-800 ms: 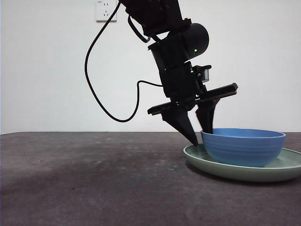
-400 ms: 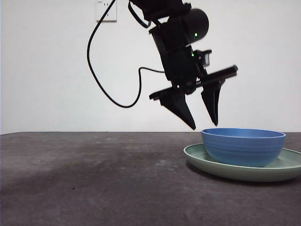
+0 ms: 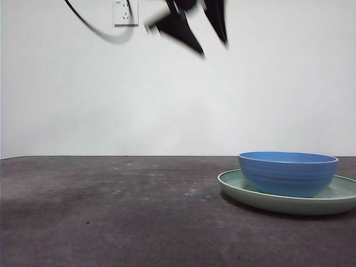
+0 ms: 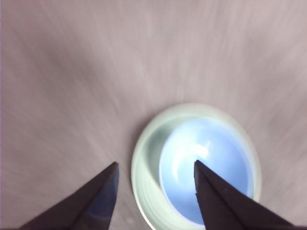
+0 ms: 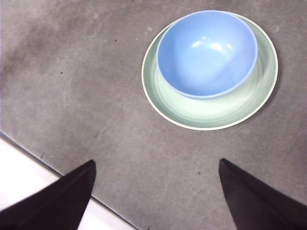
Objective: Pick up the blue bowl, put it on the green plate, put it on desk
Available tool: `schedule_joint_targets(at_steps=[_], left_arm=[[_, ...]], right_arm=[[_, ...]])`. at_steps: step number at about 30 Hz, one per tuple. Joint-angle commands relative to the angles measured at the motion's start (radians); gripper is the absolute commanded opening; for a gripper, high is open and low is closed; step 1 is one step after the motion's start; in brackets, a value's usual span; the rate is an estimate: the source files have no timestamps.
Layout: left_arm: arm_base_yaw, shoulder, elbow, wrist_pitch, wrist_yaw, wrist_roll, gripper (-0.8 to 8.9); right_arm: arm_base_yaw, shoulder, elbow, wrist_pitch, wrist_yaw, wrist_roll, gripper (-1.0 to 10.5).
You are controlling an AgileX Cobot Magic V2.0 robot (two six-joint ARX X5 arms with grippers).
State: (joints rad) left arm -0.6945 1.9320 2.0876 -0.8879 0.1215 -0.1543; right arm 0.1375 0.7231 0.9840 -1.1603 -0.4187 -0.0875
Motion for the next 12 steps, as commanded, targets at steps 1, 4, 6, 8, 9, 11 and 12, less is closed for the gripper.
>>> schedule_joint_targets(at_steps=[1, 4, 6, 8, 9, 11, 12], left_arm=[[0.015, -0.054, 0.026, -0.016, -0.002, 0.039, 2.57], [0.045, -0.129, 0.026, -0.059, 0.002, 0.064, 2.57], [0.069, -0.179, 0.02, -0.106, 0.003, 0.083, 2.57], [0.084, -0.23, -0.008, -0.127, 0.013, 0.093, 2.57], [0.092, -0.262, -0.032, -0.132, 0.031, 0.098, 2.57], [0.103, -0.319, -0.087, -0.124, 0.061, 0.1, 2.57], [0.108, -0.351, -0.126, -0.114, 0.064, 0.105, 2.57]], right_arm=[[0.004, 0.005, 0.019, 0.007, 0.0, 0.009, 4.1], [0.004, 0.005, 0.019, 0.008, 0.0, 0.009, 4.1], [0.004, 0.005, 0.019, 0.008, 0.0, 0.009, 4.1], [0.004, 0.005, 0.019, 0.008, 0.0, 0.009, 4.1], [0.004, 0.005, 0.019, 0.008, 0.0, 0.009, 4.1], [0.004, 0.005, 0.019, 0.008, 0.0, 0.009, 4.1], [0.004, 0.005, 0.019, 0.008, 0.0, 0.009, 4.1]])
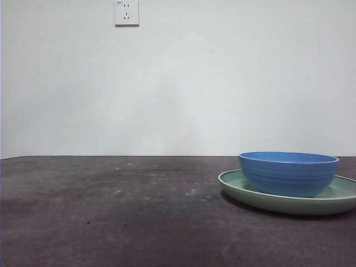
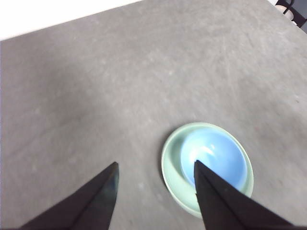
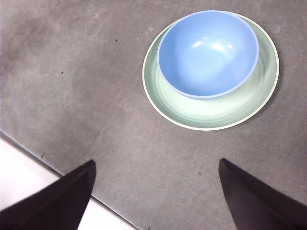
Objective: Pick up the blue bowl, put it on the green plate, put it on desk
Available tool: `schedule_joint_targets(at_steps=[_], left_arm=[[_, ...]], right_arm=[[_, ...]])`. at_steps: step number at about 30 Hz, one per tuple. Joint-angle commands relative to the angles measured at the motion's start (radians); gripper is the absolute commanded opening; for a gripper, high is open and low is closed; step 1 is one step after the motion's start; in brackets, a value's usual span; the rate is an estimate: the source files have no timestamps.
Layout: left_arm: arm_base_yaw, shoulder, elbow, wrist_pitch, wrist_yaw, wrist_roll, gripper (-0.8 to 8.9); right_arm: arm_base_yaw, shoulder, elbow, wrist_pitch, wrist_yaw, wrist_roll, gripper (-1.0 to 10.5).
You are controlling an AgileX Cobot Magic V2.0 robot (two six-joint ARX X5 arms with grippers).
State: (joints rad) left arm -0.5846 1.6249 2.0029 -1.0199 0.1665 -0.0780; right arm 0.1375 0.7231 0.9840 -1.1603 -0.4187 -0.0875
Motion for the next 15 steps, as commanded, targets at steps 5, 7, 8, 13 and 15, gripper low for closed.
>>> schedule_joint_targets(at_steps=[5, 7, 8, 13, 15], left_arm=[[0.003, -0.222, -0.305, 0.085, 0.053, 0.048, 2.57], [0.004, -0.292, -0.418, 0.113, 0.094, 0.049, 2.57], [0.004, -0.33, -0.476, 0.128, 0.118, 0.049, 2.57], [0.004, -0.486, -0.716, 0.189, 0.227, 0.063, 2.56], [0.004, -0.54, -0.795, 0.202, 0.266, 0.063, 2.56]], right_arm=[[0.004, 0.005, 0.019, 0.007, 0.0, 0.009, 4.1], [0.004, 0.005, 0.019, 0.007, 0.0, 0.009, 4.1], [0.004, 0.005, 0.019, 0.008, 0.0, 0.009, 4.1], [0.004, 0.005, 0.019, 0.008, 0.0, 0.009, 4.1], [0.004, 0.005, 0.019, 0.007, 0.0, 0.009, 4.1]])
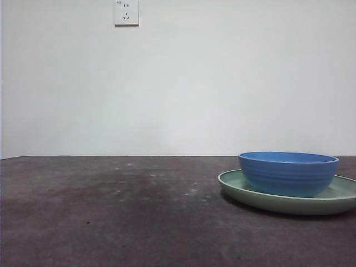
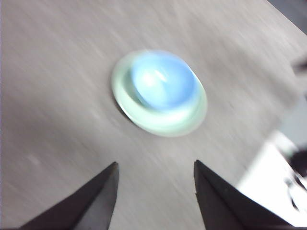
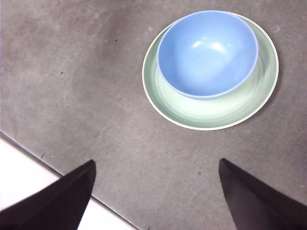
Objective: Pick up the blue bowl, put it on the green plate, put it on desk
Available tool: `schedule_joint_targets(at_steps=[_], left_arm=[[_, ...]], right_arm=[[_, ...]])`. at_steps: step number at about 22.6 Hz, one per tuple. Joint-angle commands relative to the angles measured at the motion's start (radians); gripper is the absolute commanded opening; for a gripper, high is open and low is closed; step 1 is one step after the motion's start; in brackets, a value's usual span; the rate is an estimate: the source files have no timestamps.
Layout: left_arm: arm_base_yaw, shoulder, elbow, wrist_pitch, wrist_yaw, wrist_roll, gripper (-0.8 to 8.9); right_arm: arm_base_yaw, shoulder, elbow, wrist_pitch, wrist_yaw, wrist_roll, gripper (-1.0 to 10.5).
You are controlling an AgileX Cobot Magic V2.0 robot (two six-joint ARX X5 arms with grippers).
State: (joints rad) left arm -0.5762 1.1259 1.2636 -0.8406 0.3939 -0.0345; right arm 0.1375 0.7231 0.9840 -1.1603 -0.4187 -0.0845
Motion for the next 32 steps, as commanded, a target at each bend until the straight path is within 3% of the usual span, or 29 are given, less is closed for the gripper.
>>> schedule_joint_targets(at_steps=[1, 9, 21, 23, 27, 32], left_arm=[[-0.005, -0.067, -0.097, 0.03, 0.056, 0.02, 2.55], [-0.005, -0.201, -0.297, 0.057, 0.139, 0.023, 2.53], [-0.006, -0.206, -0.306, 0.055, 0.139, 0.023, 2.53], [-0.006, -0.206, -0.306, 0.055, 0.139, 0.023, 2.53], [-0.006, -0.206, -0.306, 0.055, 0.139, 0.023, 2.53], [-0.006, -0.206, -0.306, 0.055, 0.139, 0.024, 2.53]], right_arm=[[0.004, 0.005, 0.019, 0.007, 0.0, 0.006, 4.1], [0.004, 0.005, 0.019, 0.007, 0.0, 0.006, 4.1], [0.004, 0.006, 0.019, 0.008, 0.008, 0.045, 4.1], [0.004, 0.007, 0.018, 0.017, 0.074, 0.106, 4.1], [0.004, 0.014, 0.018, 0.065, 0.29, 0.192, 4.1], [-0.013, 0.074, 0.016, 0.127, 0.342, 0.216, 4.1]])
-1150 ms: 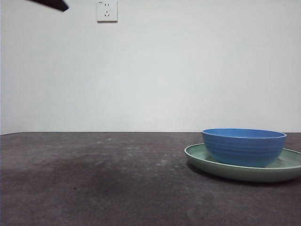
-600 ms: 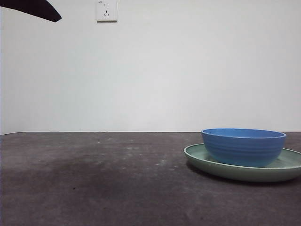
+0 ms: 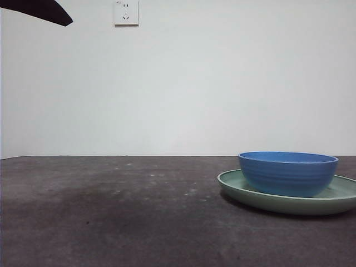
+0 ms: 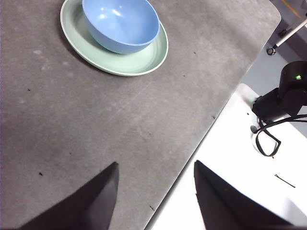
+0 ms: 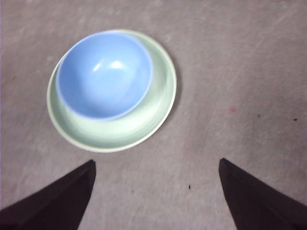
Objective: Pick up the blue bowl, put it on the green plate, put it on desk
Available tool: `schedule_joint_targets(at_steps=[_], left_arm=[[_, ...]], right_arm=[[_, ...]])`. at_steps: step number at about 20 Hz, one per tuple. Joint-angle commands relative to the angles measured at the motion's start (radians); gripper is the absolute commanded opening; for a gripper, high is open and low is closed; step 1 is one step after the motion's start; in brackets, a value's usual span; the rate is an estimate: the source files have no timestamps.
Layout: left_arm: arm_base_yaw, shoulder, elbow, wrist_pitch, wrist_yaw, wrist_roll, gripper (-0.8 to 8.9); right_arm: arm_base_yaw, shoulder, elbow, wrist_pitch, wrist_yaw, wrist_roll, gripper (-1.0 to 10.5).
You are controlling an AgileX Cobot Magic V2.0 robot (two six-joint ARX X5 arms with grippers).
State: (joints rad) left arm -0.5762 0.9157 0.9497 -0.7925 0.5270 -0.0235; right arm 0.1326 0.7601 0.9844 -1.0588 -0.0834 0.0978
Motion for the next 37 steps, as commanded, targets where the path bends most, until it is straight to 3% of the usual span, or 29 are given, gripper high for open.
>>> schedule_joint_targets(at_steps=[1, 6, 10, 14, 16, 28, 34, 37], left_arm=[[-0.006, 0.005, 0.008, 0.007, 0.006, 0.013, 2.53], [-0.006, 0.005, 0.008, 0.006, 0.006, 0.016, 2.53], [-0.006, 0.005, 0.008, 0.006, 0.006, 0.017, 2.53], [-0.006, 0.005, 0.008, 0.006, 0.006, 0.02, 2.53], [-0.006, 0.005, 0.008, 0.006, 0.005, 0.02, 2.53], [-0.006, 0.005, 0.008, 0.005, 0.005, 0.019, 2.53], [-0.006, 0.005, 0.008, 0.004, 0.005, 0.011, 2.53], [-0.006, 0.005, 0.008, 0.004, 0.005, 0.011, 2.53]], right_arm=[[-0.017, 0.063, 0.016, 0.039, 0.005, 0.033, 4.1], [-0.077, 0.211, 0.016, 0.119, -0.007, 0.019, 4.1], [-0.179, 0.402, 0.016, 0.205, -0.17, -0.013, 4.1], [-0.214, 0.576, 0.016, 0.269, -0.21, -0.032, 4.0], [-0.212, 0.645, 0.016, 0.307, -0.233, -0.046, 3.1], [-0.167, 0.872, 0.015, 0.463, -0.258, -0.046, 2.5], [-0.16, 0.909, 0.015, 0.495, -0.259, -0.046, 0.6], [-0.16, 0.909, 0.015, 0.497, -0.259, -0.045, 0.2]])
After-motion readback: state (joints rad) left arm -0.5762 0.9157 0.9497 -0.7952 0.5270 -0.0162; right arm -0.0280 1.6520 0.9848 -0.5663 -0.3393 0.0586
